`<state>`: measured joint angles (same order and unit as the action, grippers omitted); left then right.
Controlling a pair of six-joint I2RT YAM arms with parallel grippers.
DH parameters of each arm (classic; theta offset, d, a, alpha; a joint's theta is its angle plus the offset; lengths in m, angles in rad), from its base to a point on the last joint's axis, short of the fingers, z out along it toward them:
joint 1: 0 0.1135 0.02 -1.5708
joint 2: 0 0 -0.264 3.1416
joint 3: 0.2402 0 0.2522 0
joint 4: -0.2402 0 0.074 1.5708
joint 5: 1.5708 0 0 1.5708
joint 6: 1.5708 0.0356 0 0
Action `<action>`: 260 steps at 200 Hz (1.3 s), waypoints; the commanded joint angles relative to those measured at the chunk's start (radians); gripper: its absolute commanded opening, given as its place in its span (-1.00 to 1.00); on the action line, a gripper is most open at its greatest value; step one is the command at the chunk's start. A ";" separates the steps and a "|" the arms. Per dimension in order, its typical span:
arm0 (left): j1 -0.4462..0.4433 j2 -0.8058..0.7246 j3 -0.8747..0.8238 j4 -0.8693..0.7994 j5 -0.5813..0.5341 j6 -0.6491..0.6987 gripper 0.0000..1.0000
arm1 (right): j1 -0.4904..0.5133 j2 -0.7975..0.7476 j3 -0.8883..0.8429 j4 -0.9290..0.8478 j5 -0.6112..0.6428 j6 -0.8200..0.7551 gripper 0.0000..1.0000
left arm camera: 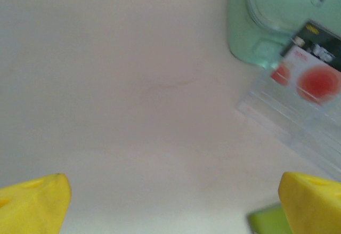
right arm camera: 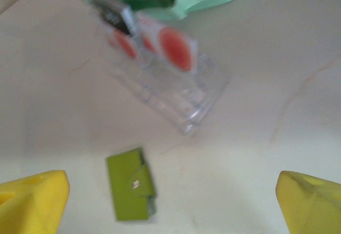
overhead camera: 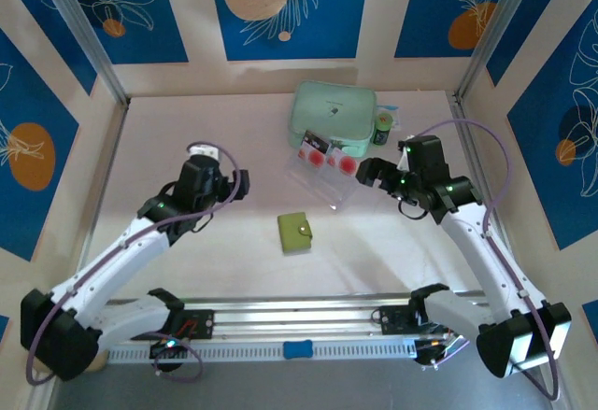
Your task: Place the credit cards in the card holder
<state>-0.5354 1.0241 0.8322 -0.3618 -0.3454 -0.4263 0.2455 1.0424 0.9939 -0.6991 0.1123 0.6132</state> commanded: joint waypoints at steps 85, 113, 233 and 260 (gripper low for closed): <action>0.242 -0.053 -0.318 0.535 -0.174 0.354 0.99 | -0.220 0.111 -0.243 0.556 0.373 -0.268 0.99; 0.310 -0.004 -0.381 0.685 -0.174 0.394 0.99 | -0.250 0.186 -0.315 0.720 0.377 -0.301 0.99; 0.397 0.500 -0.477 1.314 0.077 0.483 0.99 | -0.268 0.494 -0.633 1.644 -0.029 -0.473 0.99; 0.410 0.540 -0.477 1.336 0.128 0.483 0.99 | -0.269 0.488 -0.599 1.561 -0.083 -0.498 0.98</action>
<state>-0.1474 1.5478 0.3592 0.8917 -0.3149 0.0364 -0.0254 1.5169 0.3763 0.7357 0.1276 0.1669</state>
